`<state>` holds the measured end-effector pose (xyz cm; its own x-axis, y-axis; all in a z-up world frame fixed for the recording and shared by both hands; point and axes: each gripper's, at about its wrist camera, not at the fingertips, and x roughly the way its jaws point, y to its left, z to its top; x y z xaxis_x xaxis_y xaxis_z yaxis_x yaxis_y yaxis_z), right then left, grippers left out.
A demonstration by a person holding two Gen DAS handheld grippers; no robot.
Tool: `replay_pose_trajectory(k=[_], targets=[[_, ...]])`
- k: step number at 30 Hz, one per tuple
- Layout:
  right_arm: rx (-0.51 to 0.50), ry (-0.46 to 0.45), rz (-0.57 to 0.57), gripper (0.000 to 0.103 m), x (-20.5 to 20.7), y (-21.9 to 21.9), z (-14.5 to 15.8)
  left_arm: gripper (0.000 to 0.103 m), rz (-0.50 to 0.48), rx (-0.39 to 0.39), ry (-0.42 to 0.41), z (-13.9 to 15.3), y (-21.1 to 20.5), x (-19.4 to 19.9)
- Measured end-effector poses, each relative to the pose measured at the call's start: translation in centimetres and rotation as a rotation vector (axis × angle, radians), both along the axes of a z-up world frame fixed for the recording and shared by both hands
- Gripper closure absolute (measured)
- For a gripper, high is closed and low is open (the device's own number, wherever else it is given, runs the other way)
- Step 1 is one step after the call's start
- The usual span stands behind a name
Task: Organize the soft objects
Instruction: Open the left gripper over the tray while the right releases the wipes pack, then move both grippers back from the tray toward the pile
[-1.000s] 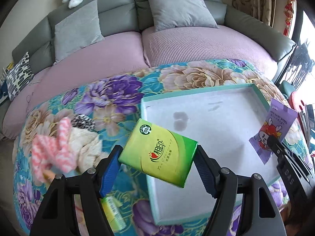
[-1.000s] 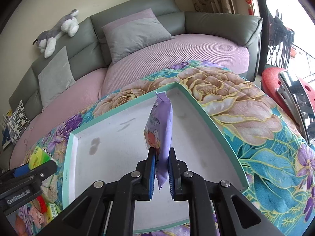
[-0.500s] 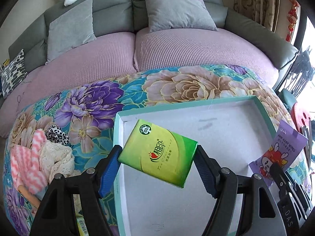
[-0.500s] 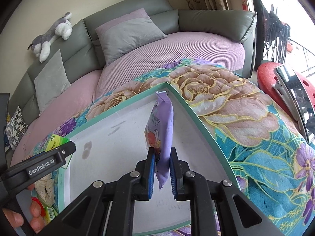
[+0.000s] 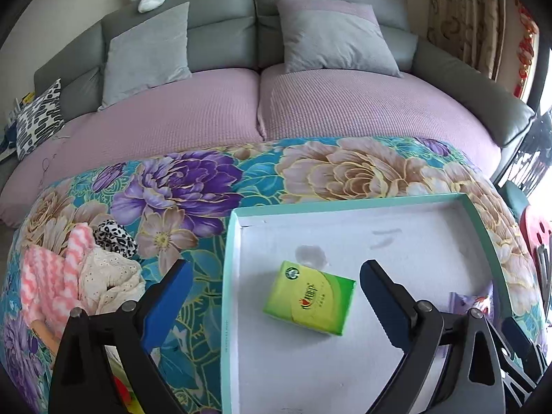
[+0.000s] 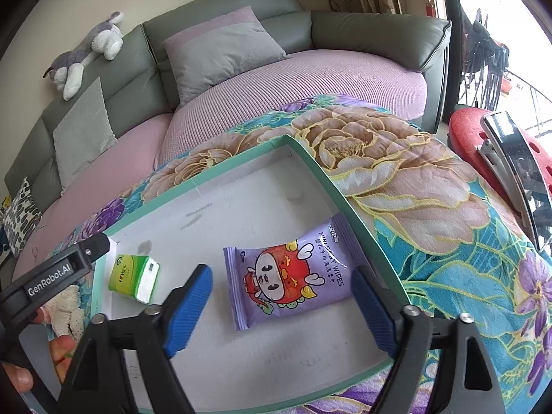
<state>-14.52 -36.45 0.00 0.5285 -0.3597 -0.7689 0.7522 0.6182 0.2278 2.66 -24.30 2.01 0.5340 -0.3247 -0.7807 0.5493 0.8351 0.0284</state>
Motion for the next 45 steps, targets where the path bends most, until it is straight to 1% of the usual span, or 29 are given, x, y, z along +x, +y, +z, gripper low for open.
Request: replay_pose_trajectory(k=[1, 2, 6, 20, 24, 26, 30, 33, 37, 41, 45], targets=[[-0.005, 0.003, -0.004, 0.005, 0.0, 0.0, 0.0, 0.005, 0.009, 0.000, 0.000, -0.1, 0.2, 0.2], [-0.011, 0.006, -0.008, 0.000, -0.1, 0.0, 0.0, 0.005, 0.015, 0.001, 0.001, -0.2, 0.3, 0.3], [-0.017, 0.007, -0.021, 0.000, -0.2, 0.0, 0.1, 0.005, 0.049, 0.012, 0.004, -0.5, 1.0, 0.8], [-0.009, 0.040, 0.001, 0.000, 0.3, 0.6, 0.2, 0.005, 0.095, -0.004, 0.017, 0.1, 3.3, 1.1], [-0.028, 0.036, 0.020, 0.000, 0.4, 1.2, 0.8, 0.005, 0.109, -0.004, 0.017, 0.3, 4.0, 1.2], [-0.042, 0.018, 0.029, 0.000, 0.5, 1.6, 1.5, 0.005, 0.117, -0.010, 0.013, 0.6, 4.6, 1.3], [-0.077, -0.016, 0.057, 0.000, 0.7, 2.7, 2.8, 0.005, 0.145, -0.038, 0.009, 1.3, 6.3, 1.2], [-0.091, -0.006, 0.087, 0.000, 1.1, 3.6, 3.1, 0.005, 0.162, -0.040, 0.016, 1.5, 7.9, 1.2], [-0.079, 0.009, 0.137, 0.000, 2.0, 4.9, 3.0, 0.005, 0.193, -0.048, 0.011, 2.2, 10.4, 1.0], [-0.102, 0.026, 0.206, 0.000, 3.2, 7.2, 3.3, 0.005, 0.231, -0.027, 0.014, 2.7, 13.0, 0.9], [-0.094, 0.010, 0.286, 0.000, 4.4, 9.9, 3.6, 0.005, 0.284, -0.008, -0.006, 3.4, 16.2, 0.6]])
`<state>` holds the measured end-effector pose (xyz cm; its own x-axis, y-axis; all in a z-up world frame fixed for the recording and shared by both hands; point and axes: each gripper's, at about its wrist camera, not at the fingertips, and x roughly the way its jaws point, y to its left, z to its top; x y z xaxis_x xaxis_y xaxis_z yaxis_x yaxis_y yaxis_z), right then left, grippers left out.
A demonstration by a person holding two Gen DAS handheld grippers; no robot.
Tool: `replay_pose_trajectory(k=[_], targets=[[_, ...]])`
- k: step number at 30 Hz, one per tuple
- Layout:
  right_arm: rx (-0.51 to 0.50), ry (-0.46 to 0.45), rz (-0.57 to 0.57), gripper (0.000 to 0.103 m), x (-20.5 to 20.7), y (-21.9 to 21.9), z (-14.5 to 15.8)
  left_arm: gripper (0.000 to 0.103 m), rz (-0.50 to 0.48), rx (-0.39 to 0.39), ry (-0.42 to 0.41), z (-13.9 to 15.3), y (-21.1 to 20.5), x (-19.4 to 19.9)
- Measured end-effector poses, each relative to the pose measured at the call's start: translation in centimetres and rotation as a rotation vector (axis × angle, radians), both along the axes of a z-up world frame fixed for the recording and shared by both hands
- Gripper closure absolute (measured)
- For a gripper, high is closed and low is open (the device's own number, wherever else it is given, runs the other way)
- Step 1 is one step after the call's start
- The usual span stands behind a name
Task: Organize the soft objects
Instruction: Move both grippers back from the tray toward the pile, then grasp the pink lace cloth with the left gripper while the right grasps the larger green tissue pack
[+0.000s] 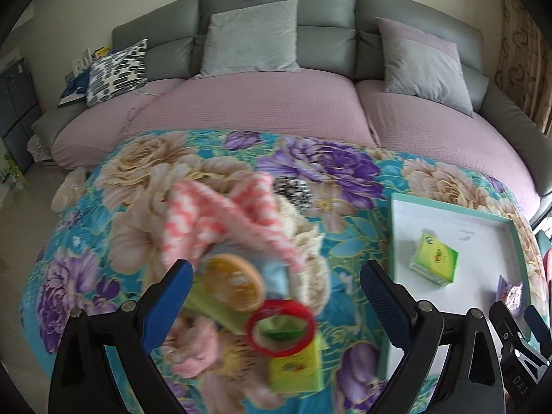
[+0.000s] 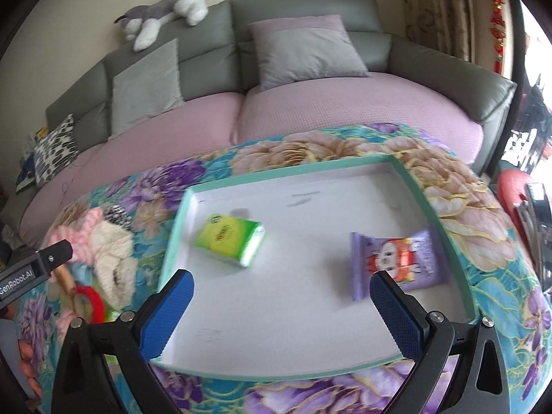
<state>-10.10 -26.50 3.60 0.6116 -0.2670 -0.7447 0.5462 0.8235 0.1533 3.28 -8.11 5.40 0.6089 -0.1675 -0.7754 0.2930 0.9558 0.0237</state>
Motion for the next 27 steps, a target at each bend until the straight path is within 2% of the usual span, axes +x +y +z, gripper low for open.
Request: replay_pose_trajectory(k=[4, 12, 16, 23, 27], targets=[[0.013, 0.007, 0.082, 0.000, 1.5, 2.8, -0.2, 0.005, 0.058, 0.019, -0.013, 0.4, 3.2, 0.0], [0.013, 0.051, 0.234, 0.000, 3.9, 8.0, -1.2, 0.005, 0.191, 0.002, -0.012, 0.6, 10.1, 0.3], [0.022, 0.051, 0.295, 0.000, 4.5, 10.2, -1.3, 0.005, 0.255, -0.019, 0.017, 0.0, 13.1, 0.4], [0.029, 0.082, 0.392, 0.000, 5.6, 13.7, -2.3, 0.005, 0.298, -0.031, 0.086, -1.8, 15.6, 0.5], [0.030, 0.105, 0.430, 0.000, 6.1, 15.1, -3.1, 0.005, 0.286, -0.062, 0.130, -2.4, 15.9, 0.4]])
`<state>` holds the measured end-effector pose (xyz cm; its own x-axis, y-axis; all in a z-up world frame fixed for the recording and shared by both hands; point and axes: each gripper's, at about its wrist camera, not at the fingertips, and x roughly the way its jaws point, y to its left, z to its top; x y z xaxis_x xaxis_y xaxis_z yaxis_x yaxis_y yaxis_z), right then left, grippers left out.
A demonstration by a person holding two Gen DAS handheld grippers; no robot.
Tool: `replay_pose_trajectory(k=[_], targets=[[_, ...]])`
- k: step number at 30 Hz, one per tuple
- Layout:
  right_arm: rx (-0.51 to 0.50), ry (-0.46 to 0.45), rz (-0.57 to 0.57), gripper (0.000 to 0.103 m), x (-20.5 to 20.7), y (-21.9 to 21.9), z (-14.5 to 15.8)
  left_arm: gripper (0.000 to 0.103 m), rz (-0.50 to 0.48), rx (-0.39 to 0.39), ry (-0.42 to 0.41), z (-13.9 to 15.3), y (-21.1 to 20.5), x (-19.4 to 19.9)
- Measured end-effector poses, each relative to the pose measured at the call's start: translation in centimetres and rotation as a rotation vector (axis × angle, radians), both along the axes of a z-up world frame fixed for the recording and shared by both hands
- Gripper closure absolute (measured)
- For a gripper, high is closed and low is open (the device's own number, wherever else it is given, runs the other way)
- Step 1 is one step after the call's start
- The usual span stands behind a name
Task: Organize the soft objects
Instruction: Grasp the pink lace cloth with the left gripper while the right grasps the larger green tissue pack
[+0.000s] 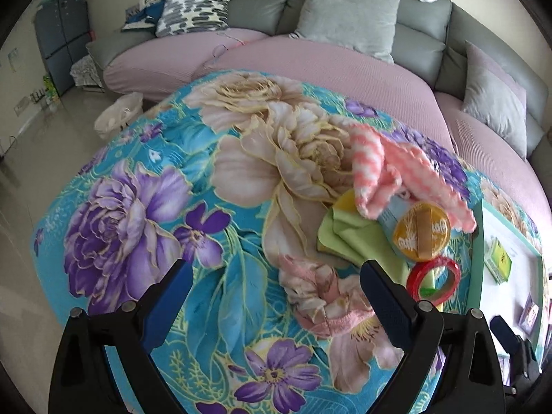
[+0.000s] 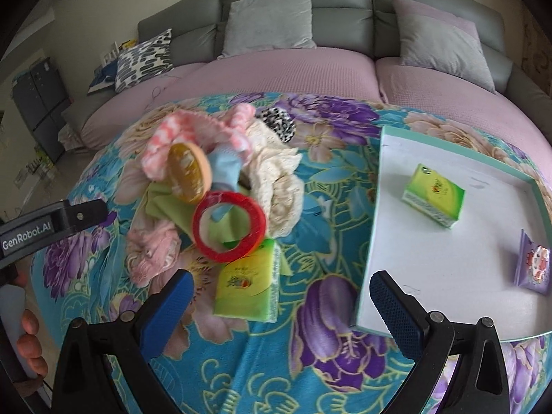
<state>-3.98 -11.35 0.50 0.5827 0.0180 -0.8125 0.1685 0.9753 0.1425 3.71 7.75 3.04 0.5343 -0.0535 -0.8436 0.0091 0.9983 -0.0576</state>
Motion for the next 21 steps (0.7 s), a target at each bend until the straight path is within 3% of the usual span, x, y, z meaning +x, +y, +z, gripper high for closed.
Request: replay_pose_trajectory(k=[10, 21], targets=[[0.008, 0.069, 0.044, 0.000, 0.9, 1.6, -2.2, 0.005, -0.063, -0.053, 0.111, -2.7, -1.4, 0.0], [0.018, 0.110, 0.052, 0.000, 1.7, 2.1, -3.7, 0.005, -0.123, -0.060, 0.234, -6.9, -3.2, 0.9]])
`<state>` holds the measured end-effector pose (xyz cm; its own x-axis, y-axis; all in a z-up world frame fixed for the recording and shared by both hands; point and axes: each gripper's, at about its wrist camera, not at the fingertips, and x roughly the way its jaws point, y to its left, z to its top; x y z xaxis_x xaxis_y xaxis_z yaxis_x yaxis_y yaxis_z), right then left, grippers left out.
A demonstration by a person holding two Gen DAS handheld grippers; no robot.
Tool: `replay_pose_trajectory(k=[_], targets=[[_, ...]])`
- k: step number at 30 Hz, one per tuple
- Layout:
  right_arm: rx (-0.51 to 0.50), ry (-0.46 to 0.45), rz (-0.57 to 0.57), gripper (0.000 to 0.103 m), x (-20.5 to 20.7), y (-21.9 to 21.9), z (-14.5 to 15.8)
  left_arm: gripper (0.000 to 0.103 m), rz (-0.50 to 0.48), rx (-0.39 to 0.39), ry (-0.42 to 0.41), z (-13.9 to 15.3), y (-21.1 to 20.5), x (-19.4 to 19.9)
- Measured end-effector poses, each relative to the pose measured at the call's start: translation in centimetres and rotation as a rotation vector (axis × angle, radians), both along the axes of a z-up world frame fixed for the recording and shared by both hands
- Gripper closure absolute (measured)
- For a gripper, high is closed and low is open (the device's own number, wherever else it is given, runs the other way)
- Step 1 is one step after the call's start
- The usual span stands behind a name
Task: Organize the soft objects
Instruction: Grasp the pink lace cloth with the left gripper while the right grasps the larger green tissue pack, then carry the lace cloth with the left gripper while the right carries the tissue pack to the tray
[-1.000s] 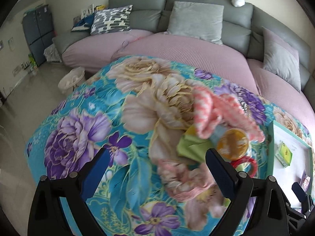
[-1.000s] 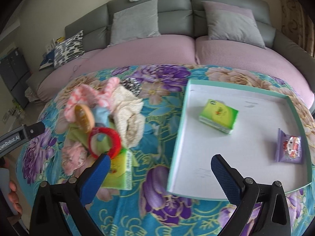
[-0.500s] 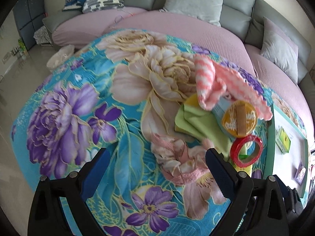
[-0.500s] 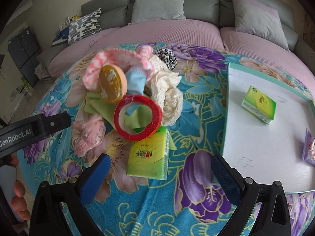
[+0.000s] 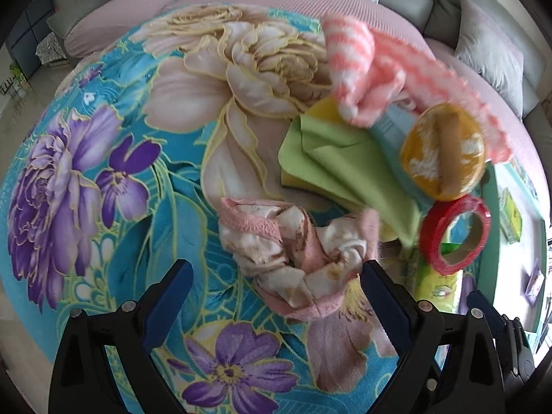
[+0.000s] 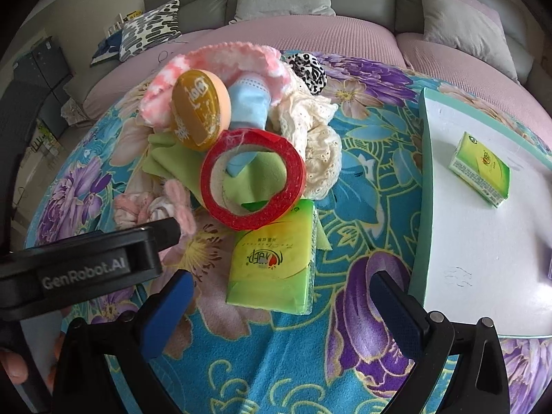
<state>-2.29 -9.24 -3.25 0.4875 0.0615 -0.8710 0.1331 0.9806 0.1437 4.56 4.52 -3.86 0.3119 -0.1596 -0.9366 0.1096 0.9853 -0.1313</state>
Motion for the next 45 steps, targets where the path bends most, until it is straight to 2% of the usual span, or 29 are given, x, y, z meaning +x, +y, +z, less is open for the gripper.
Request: replay_pose_trajectory(k=[4, 12, 17, 18, 20, 22, 24, 26, 27, 29, 36, 45], targets=[[0.008, 0.009, 0.005, 0.000, 0.3, 0.1, -0.3, 0.005, -0.006, 0.013, 0.029, -1.3, -0.3, 0.3], [-0.004, 0.012, 0.004, 0.001, 0.6, 0.4, -0.7, 0.007, -0.010, 0.018, 0.022, -1.9, -0.6, 0.7], [-0.013, 0.003, -0.015, 0.011, 0.5, 0.1, -0.5, 0.010, -0.014, 0.014, 0.019, -2.1, -0.4, 1.4], [-0.014, 0.001, -0.019, 0.013, 0.5, 0.0, -0.5, 0.013, -0.013, 0.012, 0.019, -2.0, -0.3, 1.2], [-0.019, -0.003, -0.028, 0.023, 0.4, -0.3, -0.3, 0.022, -0.015, 0.013, 0.017, -2.0, -0.3, 1.3], [-0.013, -0.007, -0.035, 0.027, 0.4, -0.5, -0.3, 0.031, -0.020, 0.013, 0.012, -1.9, -0.4, 1.2], [-0.005, -0.010, -0.038, 0.032, 0.4, -0.7, -0.2, 0.048, -0.031, 0.002, 0.007, -1.6, -0.5, 1.1], [0.010, -0.012, -0.038, 0.044, 0.4, -0.9, -0.3, 0.058, -0.043, -0.015, 0.001, -1.4, -0.7, 1.1], [0.014, -0.012, -0.041, 0.046, 0.4, -1.0, -0.3, 0.060, -0.048, -0.025, -0.001, -1.2, -0.8, 1.1], [0.018, -0.010, -0.048, 0.051, 0.4, -1.2, -0.3, 0.063, -0.051, -0.049, 0.000, -1.1, -0.8, 1.2], [0.039, -0.019, -0.056, 0.051, 0.2, -1.6, 0.0, 0.073, -0.056, -0.075, -0.002, -0.9, -0.6, 1.4], [0.018, -0.029, -0.108, 0.051, -1.0, -2.9, 1.3, 0.075, -0.047, -0.079, -0.039, 0.5, 0.5, 1.2]])
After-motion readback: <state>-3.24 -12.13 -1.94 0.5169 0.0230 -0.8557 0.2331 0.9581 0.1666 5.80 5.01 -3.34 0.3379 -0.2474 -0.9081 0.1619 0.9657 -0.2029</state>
